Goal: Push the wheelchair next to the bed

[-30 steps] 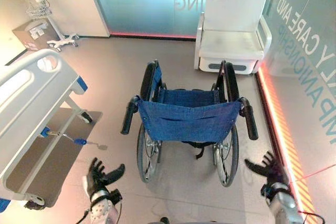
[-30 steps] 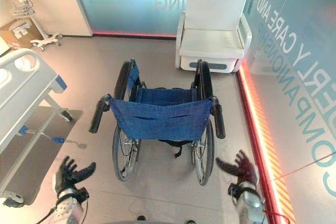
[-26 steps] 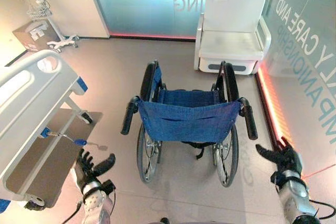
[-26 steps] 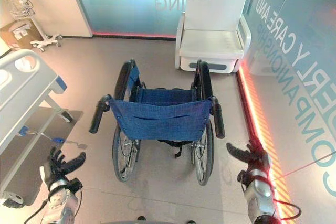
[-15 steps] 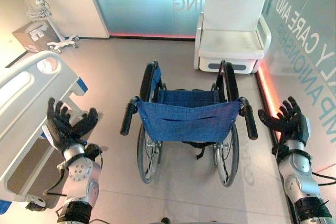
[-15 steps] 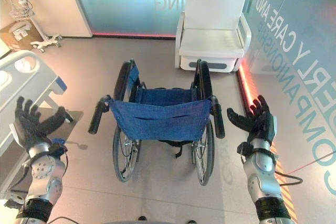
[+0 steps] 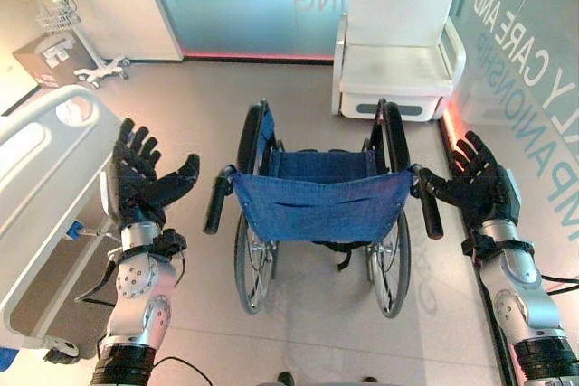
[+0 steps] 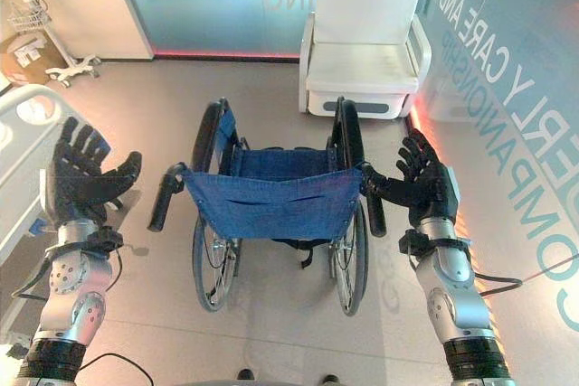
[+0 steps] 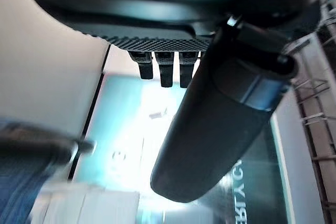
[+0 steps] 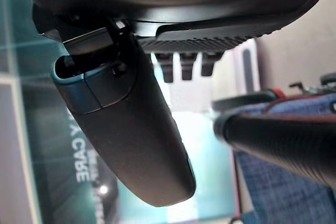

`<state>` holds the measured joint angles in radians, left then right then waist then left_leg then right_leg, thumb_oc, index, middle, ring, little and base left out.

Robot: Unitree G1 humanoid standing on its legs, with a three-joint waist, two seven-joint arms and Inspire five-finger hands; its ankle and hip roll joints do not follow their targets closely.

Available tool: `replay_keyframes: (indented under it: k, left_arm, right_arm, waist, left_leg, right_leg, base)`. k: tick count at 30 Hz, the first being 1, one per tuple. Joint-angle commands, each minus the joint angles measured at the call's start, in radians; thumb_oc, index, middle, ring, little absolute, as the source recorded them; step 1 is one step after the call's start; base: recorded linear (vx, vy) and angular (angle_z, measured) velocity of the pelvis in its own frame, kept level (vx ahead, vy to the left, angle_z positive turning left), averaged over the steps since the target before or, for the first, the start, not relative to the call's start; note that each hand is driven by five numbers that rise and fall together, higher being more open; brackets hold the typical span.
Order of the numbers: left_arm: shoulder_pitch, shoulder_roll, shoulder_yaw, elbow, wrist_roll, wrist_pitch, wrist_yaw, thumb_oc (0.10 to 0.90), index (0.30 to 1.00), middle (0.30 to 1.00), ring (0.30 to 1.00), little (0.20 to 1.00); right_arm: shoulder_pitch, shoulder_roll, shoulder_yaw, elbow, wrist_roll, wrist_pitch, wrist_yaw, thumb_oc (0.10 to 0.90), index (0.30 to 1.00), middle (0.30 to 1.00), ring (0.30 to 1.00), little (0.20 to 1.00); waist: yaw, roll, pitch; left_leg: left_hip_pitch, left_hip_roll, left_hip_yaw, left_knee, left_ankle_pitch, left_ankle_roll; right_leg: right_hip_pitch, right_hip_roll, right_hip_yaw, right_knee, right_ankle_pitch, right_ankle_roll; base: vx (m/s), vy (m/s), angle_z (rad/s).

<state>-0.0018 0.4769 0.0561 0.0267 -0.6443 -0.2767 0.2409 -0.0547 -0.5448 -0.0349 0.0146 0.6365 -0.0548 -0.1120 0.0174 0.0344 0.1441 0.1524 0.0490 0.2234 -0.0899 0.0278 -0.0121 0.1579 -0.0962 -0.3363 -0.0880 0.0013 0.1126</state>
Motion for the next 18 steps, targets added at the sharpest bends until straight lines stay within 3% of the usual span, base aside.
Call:
replay_keyframes:
  k: [1, 11, 18]
  left_arm:
    - [-0.065, 0.079, 0.046, -0.067, -0.019, -0.039, -0.078, 0.8, 0.9, 0.9, 0.9, 0.9]
    - [-0.034, 0.125, 0.058, -0.057, 0.025, 0.037, -0.153, 0.8, 0.9, 0.9, 0.9, 0.9]
    - [-0.009, 0.213, 0.066, -0.022, 0.245, 0.159, -0.113, 0.8, 0.9, 0.9, 0.9, 0.9]
  right_arm:
    - [-0.059, -0.07, -0.041, -0.114, -0.018, -0.03, 0.065, 0.8, 0.9, 0.9, 0.9, 0.9]
    - [-0.017, -0.114, -0.042, -0.112, -0.089, 0.039, 0.09, 0.8, 0.9, 0.9, 0.9, 0.9]
    - [0.007, -0.16, -0.048, -0.11, -0.184, 0.135, 0.086, 0.8, 0.9, 0.9, 0.9, 0.9]
  waist:
    - [0.001, -0.043, -0.061]
    - [-0.002, -0.045, -0.054]
    - [-0.006, -0.04, -0.05]
  left_leg:
    - [0.013, -0.049, 0.026, 0.008, -0.076, 0.0]
    - [0.009, -0.049, 0.041, 0.01, -0.072, 0.002]
    - [0.006, -0.049, 0.048, 0.011, -0.068, 0.001]
  right_leg:
    - [-0.015, 0.002, 0.007, 0.069, -0.053, -0.005]
    - [-0.025, 0.005, 0.004, 0.077, -0.049, -0.002]
    - [-0.031, 0.006, 0.004, 0.081, -0.048, 0.003]
  base:
    - [0.0, 0.0, 0.0]
    - [0.0, 0.0, 0.0]
    - [0.0, 0.0, 0.0]
